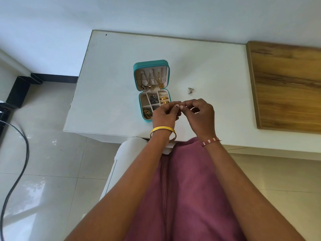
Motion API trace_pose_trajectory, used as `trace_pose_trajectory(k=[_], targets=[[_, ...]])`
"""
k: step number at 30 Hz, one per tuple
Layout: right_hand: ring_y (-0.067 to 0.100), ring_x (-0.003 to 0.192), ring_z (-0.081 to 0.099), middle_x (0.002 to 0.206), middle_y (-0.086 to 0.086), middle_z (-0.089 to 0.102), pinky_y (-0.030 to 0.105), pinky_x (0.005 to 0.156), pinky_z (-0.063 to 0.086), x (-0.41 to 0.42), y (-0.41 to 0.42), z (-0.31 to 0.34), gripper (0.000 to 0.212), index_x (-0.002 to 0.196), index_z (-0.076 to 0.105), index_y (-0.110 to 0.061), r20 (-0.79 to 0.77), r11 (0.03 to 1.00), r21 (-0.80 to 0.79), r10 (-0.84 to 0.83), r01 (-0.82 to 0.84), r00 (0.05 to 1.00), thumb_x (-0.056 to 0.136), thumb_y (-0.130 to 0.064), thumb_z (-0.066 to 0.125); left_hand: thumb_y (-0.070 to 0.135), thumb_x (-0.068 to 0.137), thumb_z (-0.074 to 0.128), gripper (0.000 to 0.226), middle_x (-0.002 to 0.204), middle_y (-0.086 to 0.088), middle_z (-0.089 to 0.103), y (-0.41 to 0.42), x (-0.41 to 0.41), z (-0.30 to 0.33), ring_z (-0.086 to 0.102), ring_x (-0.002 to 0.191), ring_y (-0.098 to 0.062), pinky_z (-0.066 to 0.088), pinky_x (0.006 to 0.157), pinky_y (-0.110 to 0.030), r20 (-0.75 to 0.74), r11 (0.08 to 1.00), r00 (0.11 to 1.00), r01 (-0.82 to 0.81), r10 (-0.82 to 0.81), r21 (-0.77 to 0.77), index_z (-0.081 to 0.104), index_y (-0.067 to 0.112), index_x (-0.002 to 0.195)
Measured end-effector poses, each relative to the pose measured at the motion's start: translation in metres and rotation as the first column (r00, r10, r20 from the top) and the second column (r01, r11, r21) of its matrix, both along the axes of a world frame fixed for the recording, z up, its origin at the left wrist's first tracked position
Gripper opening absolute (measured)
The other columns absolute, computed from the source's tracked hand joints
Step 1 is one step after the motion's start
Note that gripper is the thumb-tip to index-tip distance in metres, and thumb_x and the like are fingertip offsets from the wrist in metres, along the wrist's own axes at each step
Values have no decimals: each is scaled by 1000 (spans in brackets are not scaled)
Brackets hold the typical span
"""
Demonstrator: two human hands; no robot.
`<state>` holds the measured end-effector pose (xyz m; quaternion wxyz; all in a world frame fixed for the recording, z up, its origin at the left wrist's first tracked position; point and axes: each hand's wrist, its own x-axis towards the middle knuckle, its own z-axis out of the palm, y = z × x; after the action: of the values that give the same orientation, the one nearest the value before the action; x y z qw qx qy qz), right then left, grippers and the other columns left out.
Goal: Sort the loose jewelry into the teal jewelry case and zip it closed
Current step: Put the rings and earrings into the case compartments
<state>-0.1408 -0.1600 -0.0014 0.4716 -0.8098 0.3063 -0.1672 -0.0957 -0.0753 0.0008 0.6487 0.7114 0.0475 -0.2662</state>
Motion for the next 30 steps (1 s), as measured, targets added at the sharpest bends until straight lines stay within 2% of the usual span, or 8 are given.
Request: trace_pose_trajectory(k=[5,9,11,14,17,20,26,30], targets=[[11,62,57,70,-2,63,35,66,53,9,-13,-7,6,82,69,-12,8,987,138,-83,81,996,84,-12,63,2,88,55,21,73,-1,62,-1,3,0,58,70,-13,51,73,-22,-49,998,997,-58,57,-20,64,0,106],[24,68,60,69,5,62,47,72,55,24,-44,-25,9,81,68,-7,-46,978,70,-193,196,980,83,-10,60,1,87,56,21,74,-2,62,0,8,-1,58,71,-14,52,77,-27,-83,994,991,-107,105,-19,64,-1,106],[26,72,61,77,10,64,42,77,54,34,-59,-33,11,87,69,-6,-91,992,-37,-127,124,988,83,-6,58,1,86,57,21,75,-2,62,0,11,-2,59,70,-13,52,75,-26,-94,993,989,-115,114,-13,64,-2,106],[27,90,59,102,18,62,25,88,43,51,-70,-38,25,109,66,-8,-243,976,-211,2,-55,970,85,-8,59,0,85,58,22,76,-2,63,1,15,-3,58,70,-12,51,75,-24,-107,992,987,-126,124,-14,64,-4,105],[32,109,54,117,21,54,29,92,40,63,-69,-44,33,120,60,-7,-354,930,-311,77,-195,932,87,-7,56,-1,84,60,23,91,-8,64,2,15,-4,59,76,-13,52,78,-23,-117,991,984,-136,134,-10,65,-3,106],[38,107,52,114,23,53,36,85,43,65,-65,-48,28,112,63,-1,-410,876,-411,72,-254,909,88,-1,50,0,83,62,23,96,-8,64,3,14,-4,60,78,-12,51,80,-23,-121,990,984,-137,134,-18,65,-2,106],[40,98,54,105,25,57,39,77,44,57,-60,-53,25,101,62,7,-433,803,-511,68,-307,899,86,5,42,-1,83,62,24,93,-7,63,7,12,-2,60,74,-10,52,76,-19,-123,988,982,-151,147,-30,65,-3,106],[34,98,59,104,22,64,30,83,41,47,-55,-49,24,103,67,1,-314,916,-366,44,-164,948,85,-1,51,-3,82,61,23,97,-9,64,13,10,5,61,87,-21,51,89,-32,-108,983,979,-176,170,-50,65,-2,105]])
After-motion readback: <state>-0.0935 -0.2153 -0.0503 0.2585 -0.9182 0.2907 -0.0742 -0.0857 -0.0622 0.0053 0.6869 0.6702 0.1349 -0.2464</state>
